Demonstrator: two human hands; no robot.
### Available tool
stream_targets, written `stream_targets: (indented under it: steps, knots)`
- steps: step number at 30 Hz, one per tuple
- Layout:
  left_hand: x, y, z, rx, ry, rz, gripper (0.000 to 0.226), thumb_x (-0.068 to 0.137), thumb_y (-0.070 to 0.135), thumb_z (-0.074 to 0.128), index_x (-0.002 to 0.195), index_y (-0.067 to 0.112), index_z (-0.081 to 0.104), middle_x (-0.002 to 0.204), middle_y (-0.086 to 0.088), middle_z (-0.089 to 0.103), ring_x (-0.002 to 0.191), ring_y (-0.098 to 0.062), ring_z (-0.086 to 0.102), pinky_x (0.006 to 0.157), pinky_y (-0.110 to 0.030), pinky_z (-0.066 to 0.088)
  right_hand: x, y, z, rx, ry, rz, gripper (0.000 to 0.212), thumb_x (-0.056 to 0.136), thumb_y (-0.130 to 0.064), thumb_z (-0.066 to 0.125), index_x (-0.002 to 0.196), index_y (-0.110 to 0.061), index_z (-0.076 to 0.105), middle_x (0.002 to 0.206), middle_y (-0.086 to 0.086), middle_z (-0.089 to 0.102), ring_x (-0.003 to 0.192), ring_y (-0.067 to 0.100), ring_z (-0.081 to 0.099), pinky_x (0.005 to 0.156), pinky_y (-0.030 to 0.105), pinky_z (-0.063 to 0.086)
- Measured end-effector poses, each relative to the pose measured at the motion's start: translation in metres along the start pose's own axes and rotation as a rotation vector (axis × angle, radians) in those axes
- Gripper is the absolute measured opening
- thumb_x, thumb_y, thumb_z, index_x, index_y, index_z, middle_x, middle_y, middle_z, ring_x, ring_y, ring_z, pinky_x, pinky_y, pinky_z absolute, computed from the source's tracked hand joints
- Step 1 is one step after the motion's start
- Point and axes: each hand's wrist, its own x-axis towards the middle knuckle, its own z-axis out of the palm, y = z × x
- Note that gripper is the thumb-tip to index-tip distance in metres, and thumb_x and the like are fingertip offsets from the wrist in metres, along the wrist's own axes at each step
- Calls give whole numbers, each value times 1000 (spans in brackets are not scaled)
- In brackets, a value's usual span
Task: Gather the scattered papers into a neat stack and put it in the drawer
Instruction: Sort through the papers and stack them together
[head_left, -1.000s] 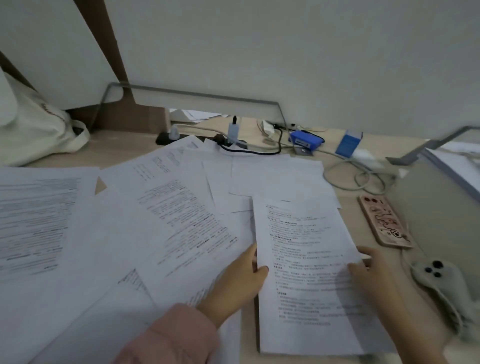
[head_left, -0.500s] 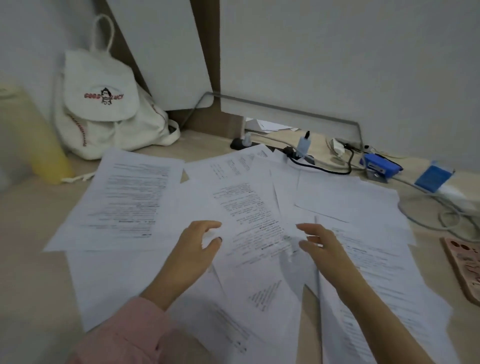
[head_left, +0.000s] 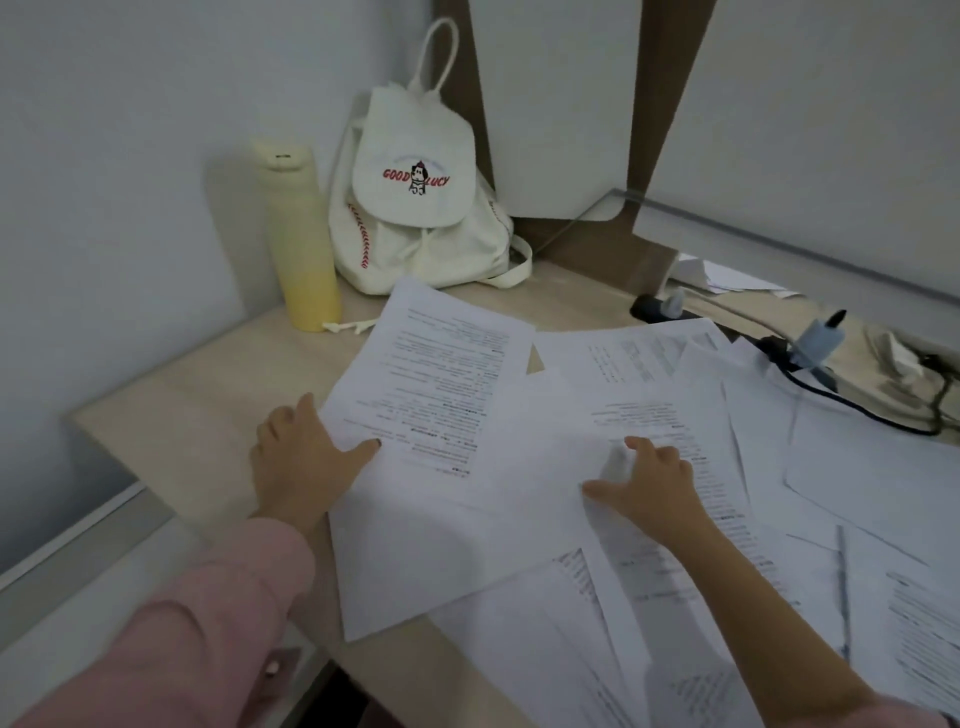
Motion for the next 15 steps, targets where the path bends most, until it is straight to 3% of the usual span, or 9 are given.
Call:
stream_targets:
  steps: [3,7,10,13,15]
  knots:
    - [10,-8,0,33,-18,-20,93,69,57,68,138,6,31,137,-21,37,127,-36,33,103,-45,28,5,-1,2,-24,-17,42,80,77,-41,68,141,-13,28,142,17,31,132,34,28,105,42,29]
    - [15,-16,-2,-98,-58,-8,69,72,47,70,122,8,45,125,-15,48,120,-34,40,97,-42,32,14,1,3,80,-55,126,71,72,-40,74,128,-15,38,125,14,50,117,35,48,101,49,39]
    - [14,-18,0,-105,-78,23,54,79,40,65,118,6,47,119,-15,51,114,-34,42,92,-42,35,14,1,5,178,-61,101,46,80,-31,68,113,-12,42,99,8,54,89,27,55,80,39,50]
    - [11,-18,-3,-269,-98,32,32,85,30,58,109,11,46,106,-9,56,98,-31,51,79,-40,43,12,1,4,266,-4,34,18,90,-19,53,105,-9,52,102,10,59,80,21,51,69,31,42]
    - [5,-16,-7,-404,-81,51,18,89,24,53,102,13,44,94,-3,55,86,-27,53,65,-34,40,10,4,-1,367,39,39,19,91,-16,49,107,-7,55,106,11,59,84,24,54,69,31,42]
